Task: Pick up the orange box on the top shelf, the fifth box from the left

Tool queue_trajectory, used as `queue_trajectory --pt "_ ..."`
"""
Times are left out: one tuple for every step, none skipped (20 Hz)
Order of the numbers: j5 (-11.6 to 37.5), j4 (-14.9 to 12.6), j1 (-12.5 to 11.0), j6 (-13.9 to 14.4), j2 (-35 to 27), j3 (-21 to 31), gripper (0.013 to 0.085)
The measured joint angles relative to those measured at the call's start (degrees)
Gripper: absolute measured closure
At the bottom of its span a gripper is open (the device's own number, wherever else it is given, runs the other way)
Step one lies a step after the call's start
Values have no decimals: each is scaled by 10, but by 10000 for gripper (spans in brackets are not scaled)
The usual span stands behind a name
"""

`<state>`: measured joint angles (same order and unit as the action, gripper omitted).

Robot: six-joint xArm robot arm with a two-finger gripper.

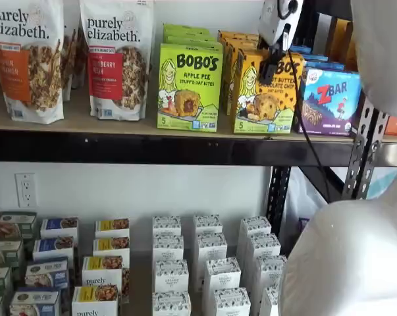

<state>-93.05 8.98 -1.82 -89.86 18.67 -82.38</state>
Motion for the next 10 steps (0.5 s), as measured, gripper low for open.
queue_trajectory --pt "-6 1 2 3 4 -1 730" --pt "-16 3 4 7 10 -2 730" --pt "-27 3 7 10 14 -5 730" --pt "-38 4 9 13 19 -7 730" --pt "-50 5 10 17 25 -9 730" --pt "-60 7 12 20 32 -9 730" --pt "-69 8 14 23 40 -8 730" --pt "-78 9 16 26 50 -5 730" --pt "-83 10 17 28 59 -2 730" --pt "-87 10 18 30 68 3 730"
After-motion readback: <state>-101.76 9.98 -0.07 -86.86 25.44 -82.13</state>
